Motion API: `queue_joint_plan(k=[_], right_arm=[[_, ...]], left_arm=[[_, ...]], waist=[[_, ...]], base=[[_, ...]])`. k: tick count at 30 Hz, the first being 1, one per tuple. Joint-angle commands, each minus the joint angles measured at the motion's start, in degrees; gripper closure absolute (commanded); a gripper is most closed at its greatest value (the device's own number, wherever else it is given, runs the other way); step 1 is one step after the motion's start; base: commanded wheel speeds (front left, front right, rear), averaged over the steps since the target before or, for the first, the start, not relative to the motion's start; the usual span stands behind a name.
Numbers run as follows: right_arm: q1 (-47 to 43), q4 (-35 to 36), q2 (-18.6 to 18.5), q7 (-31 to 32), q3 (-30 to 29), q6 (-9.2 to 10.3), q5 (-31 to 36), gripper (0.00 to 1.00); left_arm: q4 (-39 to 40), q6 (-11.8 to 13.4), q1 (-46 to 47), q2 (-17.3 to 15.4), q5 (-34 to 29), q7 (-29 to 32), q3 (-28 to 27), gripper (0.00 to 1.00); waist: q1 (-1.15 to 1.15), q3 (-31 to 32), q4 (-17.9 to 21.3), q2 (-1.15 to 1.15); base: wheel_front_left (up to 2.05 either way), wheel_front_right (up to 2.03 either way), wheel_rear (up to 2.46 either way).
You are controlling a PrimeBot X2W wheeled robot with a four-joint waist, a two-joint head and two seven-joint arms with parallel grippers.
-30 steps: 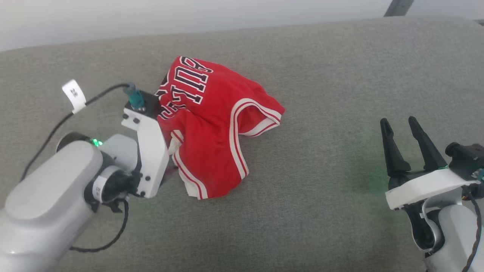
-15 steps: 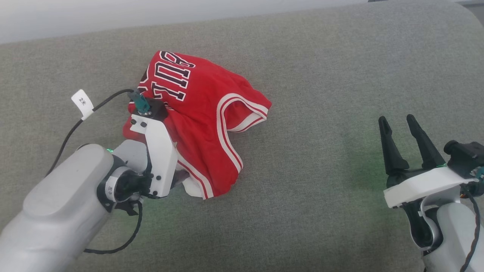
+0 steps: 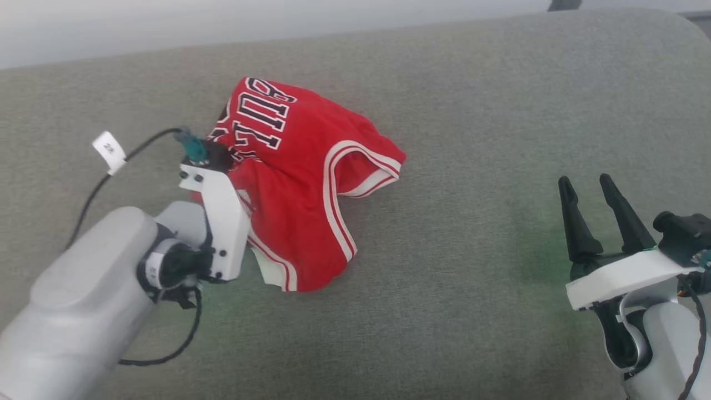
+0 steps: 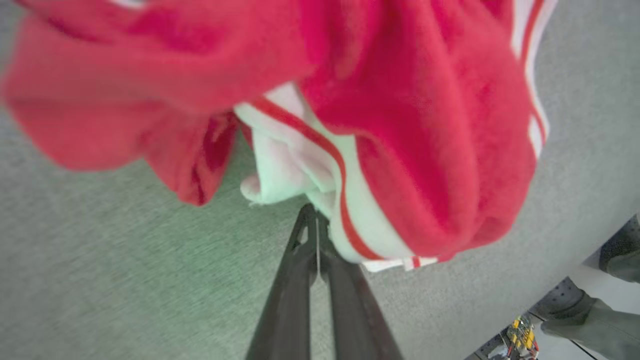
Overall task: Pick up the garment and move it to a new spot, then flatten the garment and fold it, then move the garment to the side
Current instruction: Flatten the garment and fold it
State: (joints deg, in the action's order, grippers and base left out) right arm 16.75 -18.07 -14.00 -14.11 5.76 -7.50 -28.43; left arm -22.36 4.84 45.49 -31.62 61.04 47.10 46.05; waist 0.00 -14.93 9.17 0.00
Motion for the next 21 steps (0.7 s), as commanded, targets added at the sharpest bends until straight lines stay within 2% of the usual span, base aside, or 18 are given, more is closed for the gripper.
queue_joint_plan(k=[1,5,12,16,21], right_arm=[[-0.1,0.0,0.1,-0.2,0.0,0.02,0.3,0.00],[-0.8,0.3,0.0,-0.1,-0.3,0.02,0.5,0.00],[-0.7,0.7,0.1,0.3,-0.4,0.02,0.9,0.00],[-1.1,1.1,0.0,0.3,-0.6,0.02,1.0,0.00],[-1.2,1.6,0.0,0.4,-1.0,0.02,0.9,0.00]], left_arm=[[0.6,0.1,0.6,-0.3,0.2,-0.4,-0.3,1.00],[3.0,1.1,0.1,-2.3,0.6,-0.3,-1.3,1.00],[8.6,3.7,-1.5,-7.8,1.6,0.6,-3.9,1.00],[11.2,5.5,-3.0,-12.6,1.2,1.2,-5.1,1.00],[13.3,9.2,-5.5,-19.5,-1.0,2.1,-5.7,1.00]], waist=[[0.00,0.4,-0.5,0.00],[0.00,0.9,-1.9,0.00],[0.00,1.5,-3.3,0.00],[0.00,1.6,-3.6,0.00],[0.00,1.3,-3.5,0.00]], base=[[0.00,0.00,0.00],[0.00,0.00,0.00],[0.00,0.00,0.00],[0.00,0.00,0.00],[0.00,0.00,0.00]])
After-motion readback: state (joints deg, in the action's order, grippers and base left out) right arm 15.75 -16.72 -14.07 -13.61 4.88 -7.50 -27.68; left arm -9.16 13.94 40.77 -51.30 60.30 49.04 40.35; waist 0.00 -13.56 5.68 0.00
